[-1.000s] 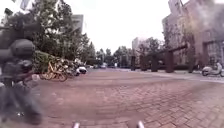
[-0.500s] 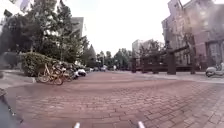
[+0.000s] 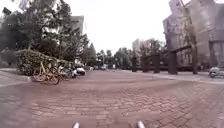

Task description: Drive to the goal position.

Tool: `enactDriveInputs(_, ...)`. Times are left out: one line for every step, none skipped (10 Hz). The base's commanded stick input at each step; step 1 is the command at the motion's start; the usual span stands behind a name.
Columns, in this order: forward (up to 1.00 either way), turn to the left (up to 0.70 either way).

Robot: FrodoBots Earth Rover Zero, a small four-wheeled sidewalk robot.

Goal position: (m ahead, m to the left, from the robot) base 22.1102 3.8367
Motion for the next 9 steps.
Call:
enactDriveInputs(0.70,0.00)
enactDriveInputs(0.70,0.09)
enactDriveInputs(0.70,0.14)
enactDriveInputs(0.70,0.14)
enactDriveInputs(0.70,0.14)
enactDriveInputs(0.70,0.03)
enactDriveInputs(0.70,0.00)
enactDriveInputs(0.70,0.00)
enactDriveInputs(0.70,0.00)
